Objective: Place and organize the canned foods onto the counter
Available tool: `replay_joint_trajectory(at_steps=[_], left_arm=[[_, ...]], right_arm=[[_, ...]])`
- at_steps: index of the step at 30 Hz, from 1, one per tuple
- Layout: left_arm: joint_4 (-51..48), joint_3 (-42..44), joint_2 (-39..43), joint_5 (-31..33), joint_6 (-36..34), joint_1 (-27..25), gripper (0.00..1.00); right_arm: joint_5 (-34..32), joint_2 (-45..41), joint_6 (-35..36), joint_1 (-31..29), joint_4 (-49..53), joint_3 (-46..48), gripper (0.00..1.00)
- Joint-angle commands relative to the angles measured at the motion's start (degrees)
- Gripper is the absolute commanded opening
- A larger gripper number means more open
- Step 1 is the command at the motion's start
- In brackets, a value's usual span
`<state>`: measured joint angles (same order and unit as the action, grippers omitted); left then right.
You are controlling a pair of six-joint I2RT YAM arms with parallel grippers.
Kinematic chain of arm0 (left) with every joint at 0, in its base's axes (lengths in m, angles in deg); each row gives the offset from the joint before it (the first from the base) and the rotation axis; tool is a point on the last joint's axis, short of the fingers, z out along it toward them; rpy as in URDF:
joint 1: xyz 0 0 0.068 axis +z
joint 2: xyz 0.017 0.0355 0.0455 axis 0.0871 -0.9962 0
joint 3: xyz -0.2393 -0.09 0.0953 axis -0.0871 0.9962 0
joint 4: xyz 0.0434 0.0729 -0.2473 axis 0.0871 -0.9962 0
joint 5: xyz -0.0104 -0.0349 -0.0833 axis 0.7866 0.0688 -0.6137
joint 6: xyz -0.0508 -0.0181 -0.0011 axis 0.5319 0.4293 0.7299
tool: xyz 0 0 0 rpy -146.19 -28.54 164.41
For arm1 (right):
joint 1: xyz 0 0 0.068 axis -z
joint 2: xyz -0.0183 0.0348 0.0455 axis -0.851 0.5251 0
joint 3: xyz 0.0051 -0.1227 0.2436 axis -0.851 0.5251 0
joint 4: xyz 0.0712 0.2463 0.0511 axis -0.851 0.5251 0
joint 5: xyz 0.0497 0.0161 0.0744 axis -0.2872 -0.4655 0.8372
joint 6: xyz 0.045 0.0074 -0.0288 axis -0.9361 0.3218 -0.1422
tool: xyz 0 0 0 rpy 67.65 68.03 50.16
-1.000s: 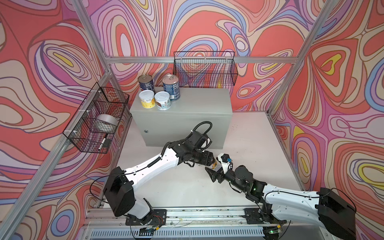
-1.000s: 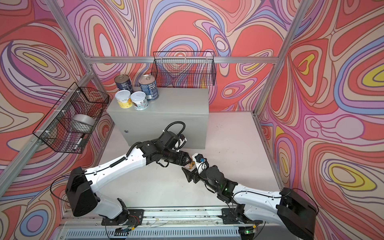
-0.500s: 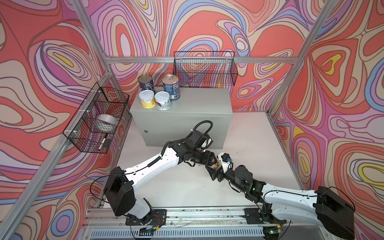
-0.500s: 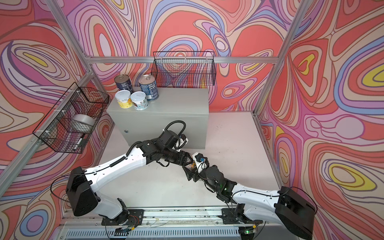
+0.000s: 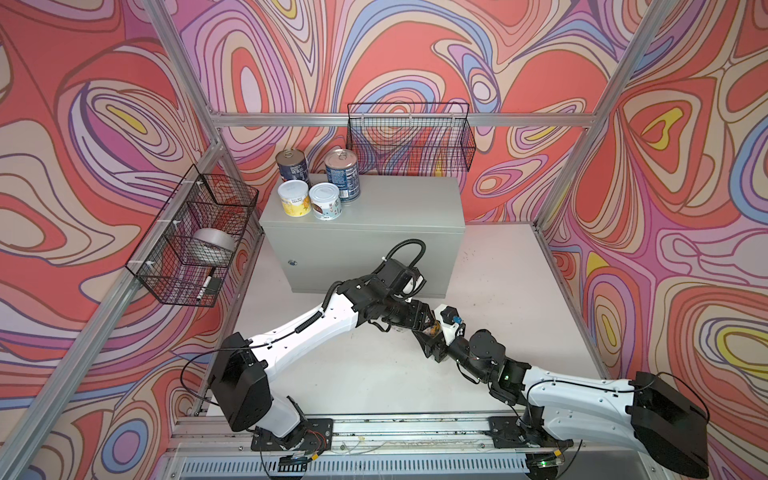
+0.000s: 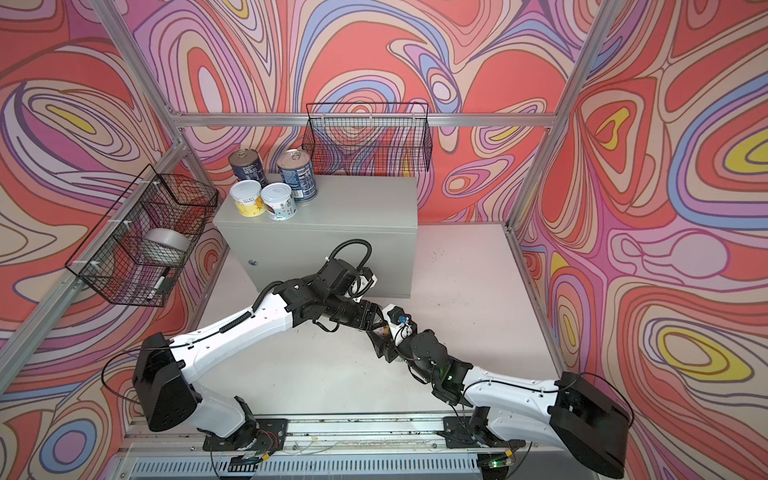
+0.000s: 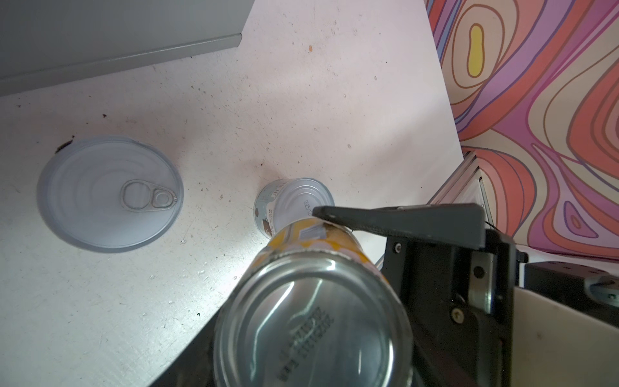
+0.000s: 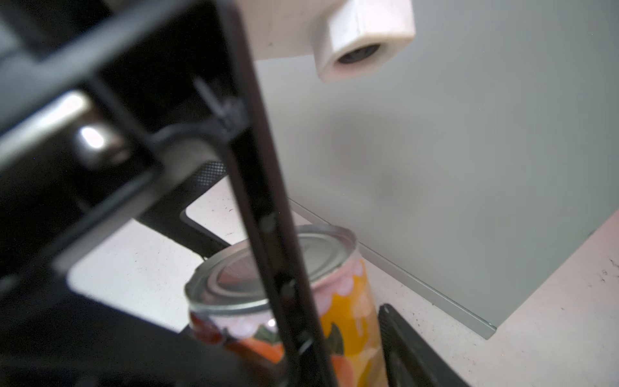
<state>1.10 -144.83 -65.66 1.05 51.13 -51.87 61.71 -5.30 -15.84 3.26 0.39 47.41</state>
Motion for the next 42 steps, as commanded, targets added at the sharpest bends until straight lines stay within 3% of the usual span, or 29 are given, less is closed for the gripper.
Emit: replay_joint_trajectory(at_steps=[1, 4, 6, 11, 17, 28, 42], left_arm=[[-2.7, -1.9, 2.0, -0.3, -0.3, 0.1, 0.53], [-2.2, -1.5, 2.4, 0.1, 0.2, 0.1, 0.6], [-2.1, -1.4, 2.3, 0.5, 0.4, 0.1, 0.72], [-0.1, 0.0, 2.2, -0.7, 1.7, 0.4, 0.8], [0.3, 0.4, 2.2, -1.2, 2.7, 0.9, 1.0], [1.7, 6.2, 5.6, -1.3, 4.2, 6.2, 1.0], [-2.2, 8.0, 19.8, 7.4, 2.0, 9.3, 1.0]], right_arm=[[-1.8, 0.3, 0.2, 0.2, -2.1, -1.6, 0.7], [-1.8, -0.3, -0.3, 0.2, -2.0, -2.0, 0.67], [-1.6, -0.8, -0.4, 0.2, -1.5, -2.3, 0.65], [-2.0, -1.0, 0.5, 0.2, -0.7, -2.6, 0.62], [-2.0, -2.0, -0.5, 0.2, -1.5, -1.9, 0.6], [-2.0, -5.6, -1.1, 0.2, 0.5, -1.5, 0.6], [-3.0, -6.9, -3.7, 0.2, 5.1, -4.5, 0.57]])
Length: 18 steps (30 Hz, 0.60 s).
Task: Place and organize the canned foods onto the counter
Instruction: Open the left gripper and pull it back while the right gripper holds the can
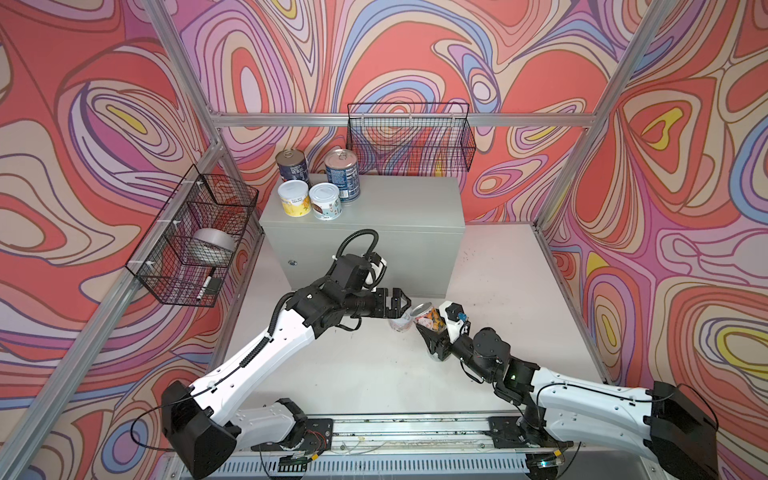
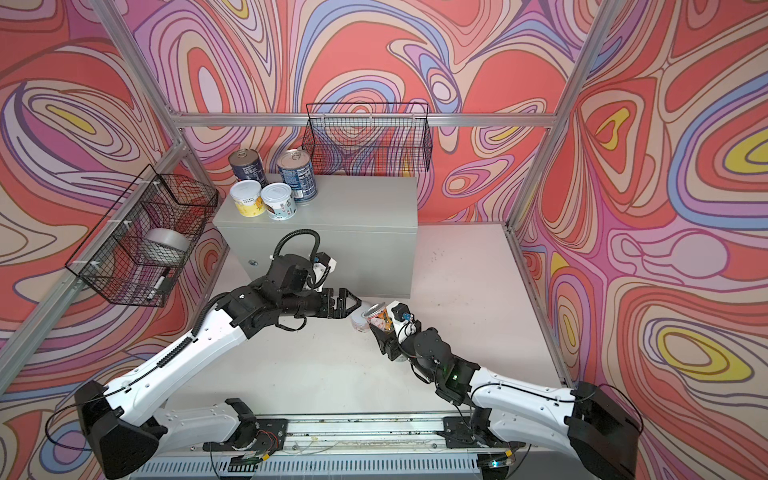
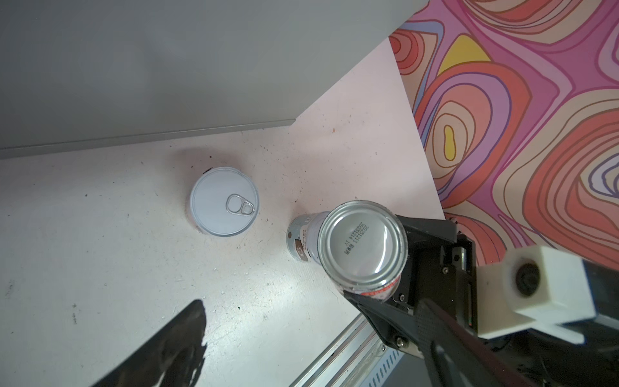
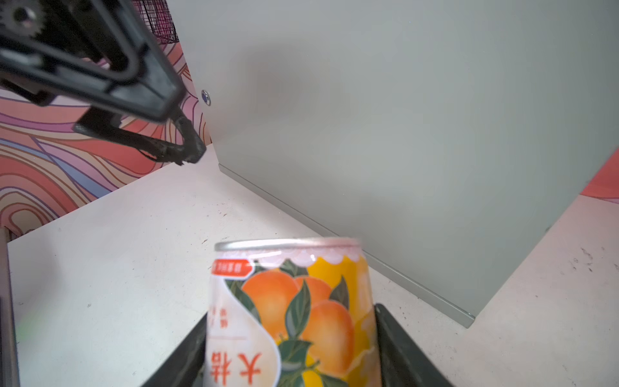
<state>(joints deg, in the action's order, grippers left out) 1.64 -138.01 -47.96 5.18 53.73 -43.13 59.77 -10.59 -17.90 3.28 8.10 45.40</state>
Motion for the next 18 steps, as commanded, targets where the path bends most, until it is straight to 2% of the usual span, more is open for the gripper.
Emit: replay_joint_trajectory(at_steps=[1, 11, 18], left_arm=[[-2.8, 1.6, 3.0, 4.0, -0.6, 0.6, 1.0], [-3.1, 12.3, 18.0, 15.9, 1.3, 0.9, 1.0], [-2.0, 21.7, 27.2, 19.0, 4.8, 0.9, 1.0]], right_arm=[[-1.2, -2.1, -1.8, 0.2, -2.6, -2.7, 0.58], [-2.8, -6.2, -4.0, 0.2, -0.7, -10.4, 0.59], [-0.9, 1.4, 0.6, 0.2, -6.8, -19.8, 0.6]])
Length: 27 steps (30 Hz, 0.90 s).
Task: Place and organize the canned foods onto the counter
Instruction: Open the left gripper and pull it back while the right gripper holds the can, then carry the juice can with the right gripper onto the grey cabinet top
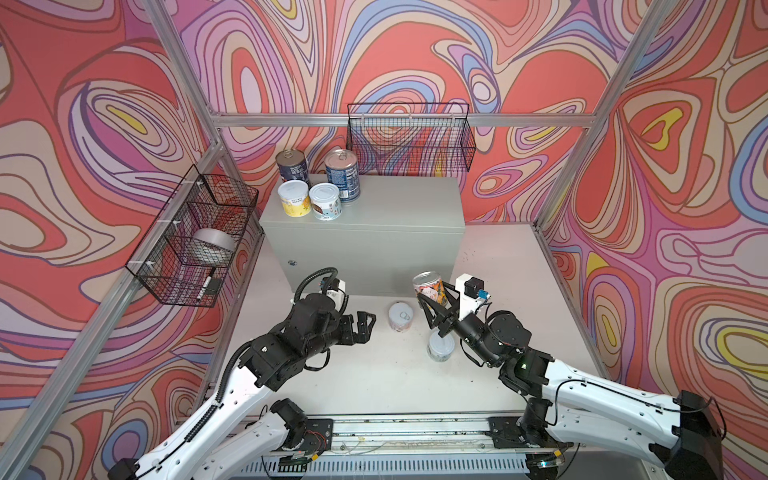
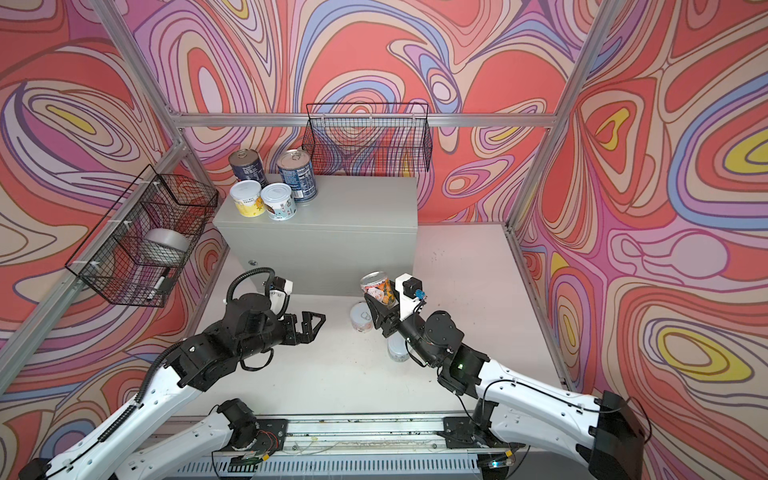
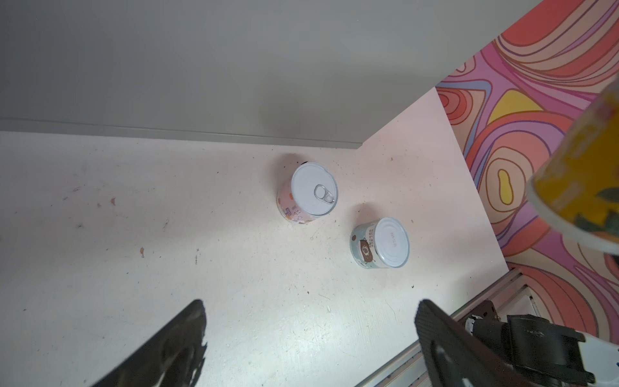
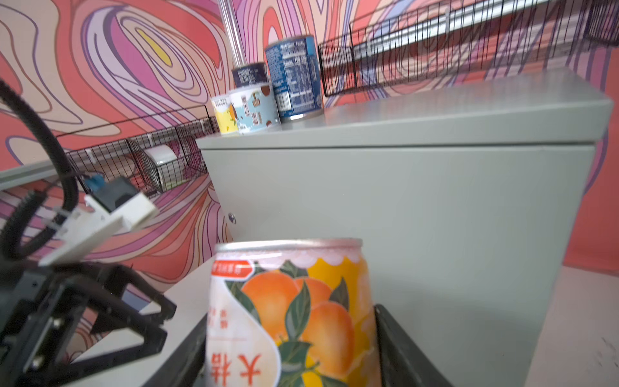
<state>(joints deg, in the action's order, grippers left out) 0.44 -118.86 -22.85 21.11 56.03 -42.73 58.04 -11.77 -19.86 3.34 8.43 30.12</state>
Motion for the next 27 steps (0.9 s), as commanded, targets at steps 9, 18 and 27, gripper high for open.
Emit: replay_joint_trajectory(at_steps=[9, 18, 27], left_arm=[[-1.5, 6.4, 7.4, 4.1, 3.2, 0.5, 1.0], [-0.1, 8.3, 9.5, 0.9, 3.9, 0.5, 1.0], [-4.5, 5.8, 10.1, 1.7, 2.5, 0.5, 1.0]], right_arm=[[4.5, 17.1, 10.1, 0.5, -9.9, -22.9, 0.59], [7.2, 32.5, 19.7, 3.5, -16.8, -38.5, 0.6], [7.6, 41.7, 14.5, 11.8, -18.9, -49.3, 0.6]])
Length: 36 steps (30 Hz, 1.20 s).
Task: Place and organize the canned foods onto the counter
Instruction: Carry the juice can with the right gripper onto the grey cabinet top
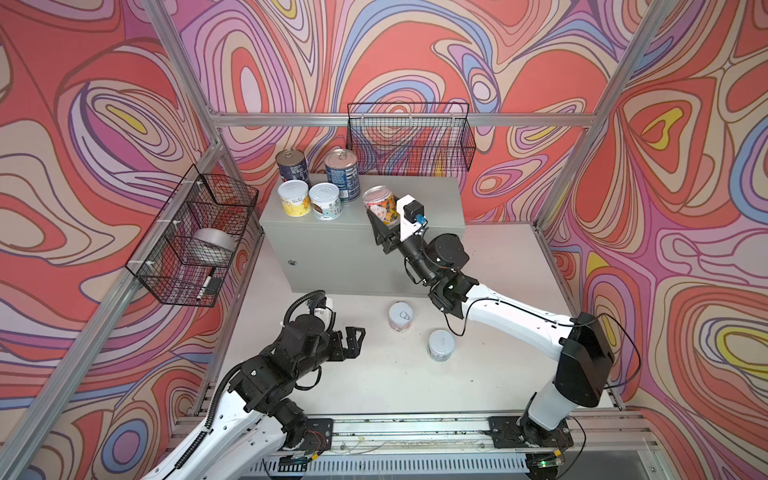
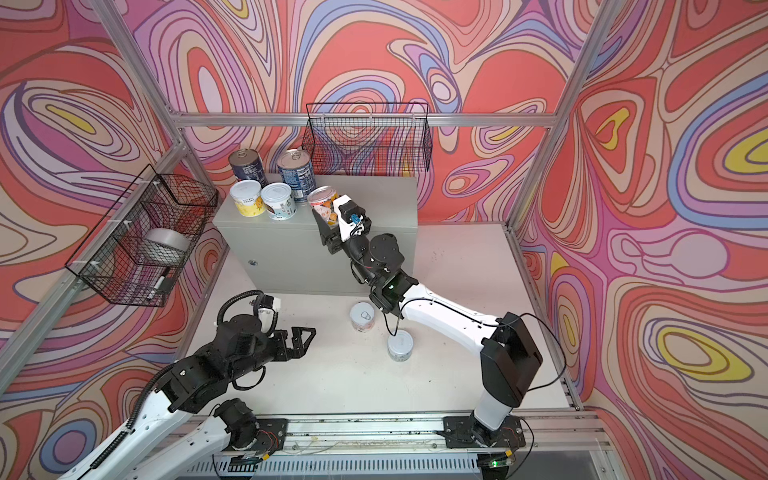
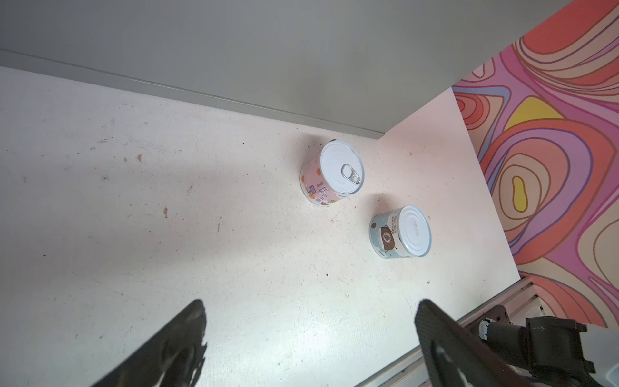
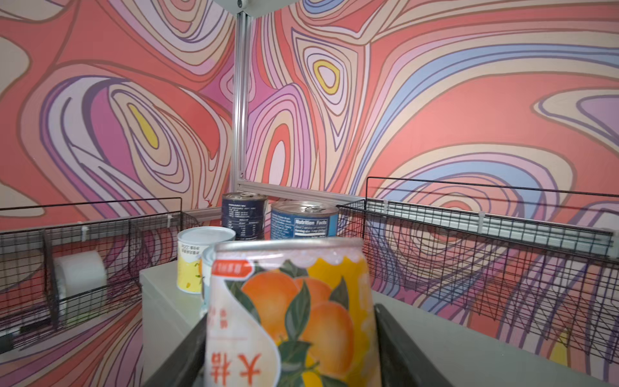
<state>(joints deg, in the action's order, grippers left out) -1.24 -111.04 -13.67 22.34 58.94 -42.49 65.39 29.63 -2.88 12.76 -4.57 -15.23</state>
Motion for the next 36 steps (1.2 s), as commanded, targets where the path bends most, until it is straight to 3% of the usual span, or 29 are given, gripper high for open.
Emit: replay_joint_trajectory(at_steps=[1, 10, 29, 36], left_arm=[[-3.0, -2.1, 1.1, 0.7, -0.6, 0.2, 1.0], [-3.4, -2.8, 0.7, 0.8, -0.7, 0.2, 1.0], [-7.6, -4.6, 2.7, 2.3, 0.3, 0.3, 1.0], [-8.2, -4.9, 2.8, 2.4, 0.7, 0.2, 1.0]], right_arm=[[-0.5, 1.3, -3.1, 3.1, -6.0, -5.0, 0.6], [-5.3, 12.3, -3.8, 5.5, -2.2, -15.3, 0.6], [-7.9, 20.7, -9.5, 6.5, -7.5, -16.2, 0.64], [-5.7, 22.7, -9.7, 6.5, -6.4, -18.1, 0.68]])
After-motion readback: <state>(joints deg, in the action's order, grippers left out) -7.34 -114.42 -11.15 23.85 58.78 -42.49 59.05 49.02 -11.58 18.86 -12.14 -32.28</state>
